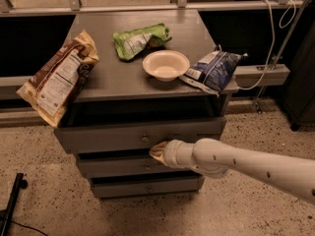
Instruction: Close top drawer
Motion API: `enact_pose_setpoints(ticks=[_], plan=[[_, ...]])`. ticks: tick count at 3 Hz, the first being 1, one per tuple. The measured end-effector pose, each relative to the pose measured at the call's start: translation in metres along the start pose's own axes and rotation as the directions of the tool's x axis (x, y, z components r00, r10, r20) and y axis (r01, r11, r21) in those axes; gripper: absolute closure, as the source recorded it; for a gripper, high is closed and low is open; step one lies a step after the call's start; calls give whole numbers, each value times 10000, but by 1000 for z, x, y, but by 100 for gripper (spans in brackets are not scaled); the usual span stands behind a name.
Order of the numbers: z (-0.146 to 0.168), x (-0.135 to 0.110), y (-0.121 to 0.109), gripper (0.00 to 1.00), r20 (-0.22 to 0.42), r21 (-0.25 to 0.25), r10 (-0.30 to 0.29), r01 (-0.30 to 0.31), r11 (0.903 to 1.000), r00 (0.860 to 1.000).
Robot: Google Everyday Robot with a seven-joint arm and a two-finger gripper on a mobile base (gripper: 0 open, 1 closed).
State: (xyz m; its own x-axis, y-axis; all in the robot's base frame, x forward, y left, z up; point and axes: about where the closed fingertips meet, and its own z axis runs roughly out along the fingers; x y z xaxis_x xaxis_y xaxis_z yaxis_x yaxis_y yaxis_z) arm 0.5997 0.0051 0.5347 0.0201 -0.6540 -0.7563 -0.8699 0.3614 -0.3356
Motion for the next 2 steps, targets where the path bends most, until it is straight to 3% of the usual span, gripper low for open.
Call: enact_pose_setpoints(ticks=[2], plan=[[-9, 4, -10, 100, 263, -72, -138, 140, 9999, 9996]])
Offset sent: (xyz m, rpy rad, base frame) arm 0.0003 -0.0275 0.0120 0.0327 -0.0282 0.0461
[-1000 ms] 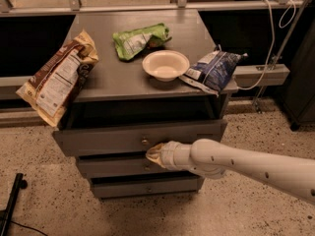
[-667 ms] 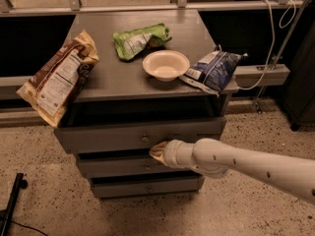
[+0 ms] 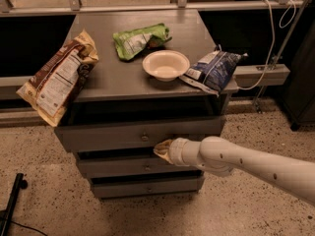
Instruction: Close top drawer
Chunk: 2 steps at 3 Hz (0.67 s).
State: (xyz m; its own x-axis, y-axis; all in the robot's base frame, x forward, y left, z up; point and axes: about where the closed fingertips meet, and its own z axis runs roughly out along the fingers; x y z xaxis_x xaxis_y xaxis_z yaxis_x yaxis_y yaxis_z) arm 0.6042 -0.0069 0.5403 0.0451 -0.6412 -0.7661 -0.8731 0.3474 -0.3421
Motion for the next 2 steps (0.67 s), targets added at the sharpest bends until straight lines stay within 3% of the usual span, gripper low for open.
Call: enact_pose_setpoints(ticks=[1, 2], plan=[[-23, -4, 9, 100, 605, -198, -238, 250, 9995, 9979], [-68, -15, 22, 100, 1230, -354, -526, 573, 9977, 9910]])
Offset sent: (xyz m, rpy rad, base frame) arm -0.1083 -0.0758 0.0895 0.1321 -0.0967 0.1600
